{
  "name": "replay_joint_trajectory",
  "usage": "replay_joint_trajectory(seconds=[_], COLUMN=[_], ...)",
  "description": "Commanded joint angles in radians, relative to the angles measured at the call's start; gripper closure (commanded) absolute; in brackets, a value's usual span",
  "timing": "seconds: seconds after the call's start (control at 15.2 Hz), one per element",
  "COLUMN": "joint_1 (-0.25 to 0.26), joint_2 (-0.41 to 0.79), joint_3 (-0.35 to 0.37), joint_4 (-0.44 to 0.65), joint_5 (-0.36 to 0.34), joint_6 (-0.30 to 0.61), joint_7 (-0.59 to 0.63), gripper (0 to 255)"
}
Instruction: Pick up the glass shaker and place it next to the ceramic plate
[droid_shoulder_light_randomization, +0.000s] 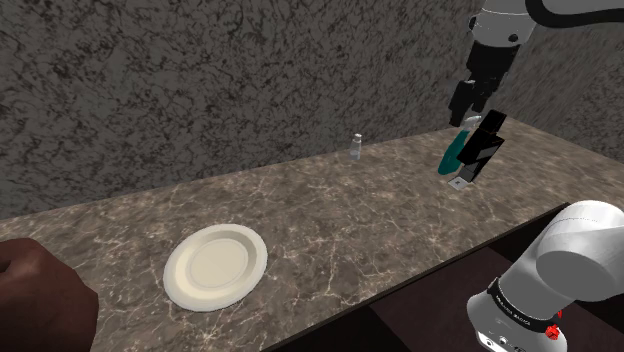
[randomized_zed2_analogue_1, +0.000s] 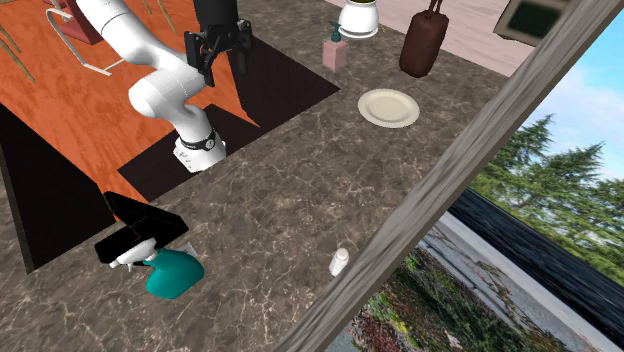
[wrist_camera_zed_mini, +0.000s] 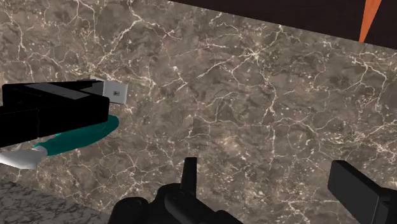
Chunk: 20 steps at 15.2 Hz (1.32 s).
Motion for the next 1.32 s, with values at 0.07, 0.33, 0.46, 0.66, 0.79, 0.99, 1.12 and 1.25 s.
replay_joint_trajectory(seconds=[0.07,0.33,0.46,0.66,0.79,0.99,1.12,1.25], joint_1=[-0.003,-0.014,-0.019,-0.024,-0.027,-0.029,-0.030,-0.029], joint_2=[0.015,0.089,0.134,0.210,0.267,0.359,0.424,0.491], joint_3=[-0.010,-0.049,-0.068,-0.097,-0.115,-0.142,-0.160,-0.176], joint_4=[-0.015,-0.061,-0.075,-0.085,-0.085,-0.072,-0.057,-0.036], joint_5=[0.000,0.002,0.005,0.012,0.020,0.037,0.054,0.075], joint_6=[0.038,0.190,0.265,0.375,0.446,0.547,0.611,0.671], joint_7=[-0.001,-0.005,-0.008,-0.016,-0.023,-0.037,-0.050,-0.065], gripper=[0,0,0,0,0,0,0,0])
